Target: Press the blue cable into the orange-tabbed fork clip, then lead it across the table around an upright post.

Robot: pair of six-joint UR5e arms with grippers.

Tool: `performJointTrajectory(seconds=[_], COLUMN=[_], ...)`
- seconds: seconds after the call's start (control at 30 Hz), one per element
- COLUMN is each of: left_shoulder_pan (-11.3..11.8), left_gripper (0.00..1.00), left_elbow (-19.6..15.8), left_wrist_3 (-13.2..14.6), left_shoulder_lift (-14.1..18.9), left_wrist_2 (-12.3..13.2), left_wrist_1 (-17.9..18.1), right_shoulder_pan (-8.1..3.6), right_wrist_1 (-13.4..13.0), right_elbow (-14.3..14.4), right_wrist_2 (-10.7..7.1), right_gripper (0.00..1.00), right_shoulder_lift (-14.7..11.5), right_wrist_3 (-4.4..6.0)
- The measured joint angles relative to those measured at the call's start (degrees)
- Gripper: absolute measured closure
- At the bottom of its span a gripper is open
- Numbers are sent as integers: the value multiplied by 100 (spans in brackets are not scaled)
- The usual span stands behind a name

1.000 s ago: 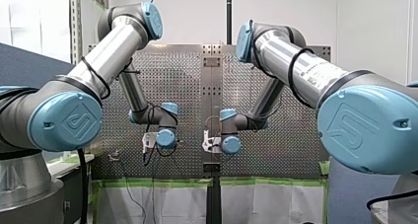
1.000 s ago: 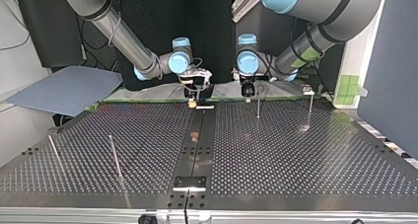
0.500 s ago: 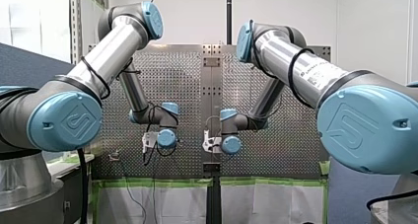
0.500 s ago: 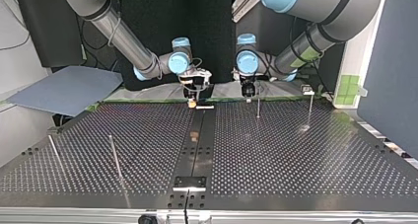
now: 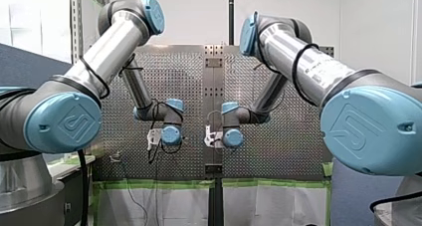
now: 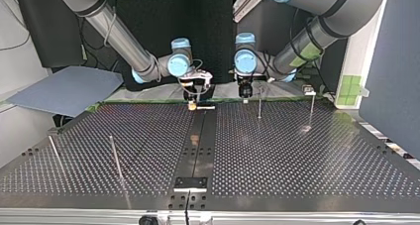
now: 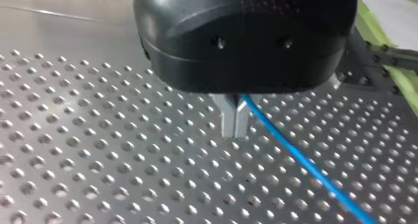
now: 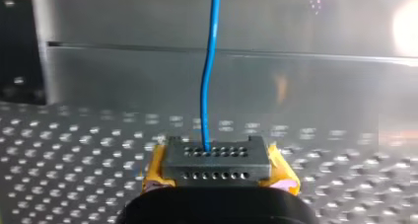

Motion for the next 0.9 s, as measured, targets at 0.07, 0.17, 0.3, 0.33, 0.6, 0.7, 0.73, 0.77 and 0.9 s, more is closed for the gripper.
performJointTrajectory(seconds=[0.07, 0.17, 0.3, 0.33, 0.6, 0.7, 0.73, 0.77, 0.9], left_shoulder_pan=[-46, -103, -150, -159, -197, -198, -198, -199, -207], left_gripper=[100, 100, 100, 100, 100, 100, 100, 100, 100], left_elbow=[0, -1, -1, -1, -1, 1, 4, 7, 57], left_wrist_3=[-12, -74, -173, -184, -378, -480, -515, -563, -708], left_shoulder_lift=[99, 239, 430, 469, 889, 1024, 1064, 1115, 1290], left_wrist_2=[-10, -13, -15, -17, -23, -24, -24, -23, -22], left_wrist_1=[-80, -208, -356, -390, -782, -856, -871, -883, -943], right_shoulder_pan=[6, 13, 19, 21, 24, 33, 36, 40, 53], right_wrist_1=[72, 198, 387, 424, 734, 825, 841, 856, 903], right_elbow=[1, 1, 2, 2, 1, 1, 1, 1, 1], right_wrist_2=[1, 1, -2, -4, -8, -3, -3, -2, -1], right_gripper=[100, 100, 100, 100, 100, 100, 100, 100, 100], right_shoulder_lift=[-101, -249, -446, -492, -931, -1092, -1134, -1189, -1355], right_wrist_3=[-4, -6, -5, -2, 42, 62, 68, 76, 93])
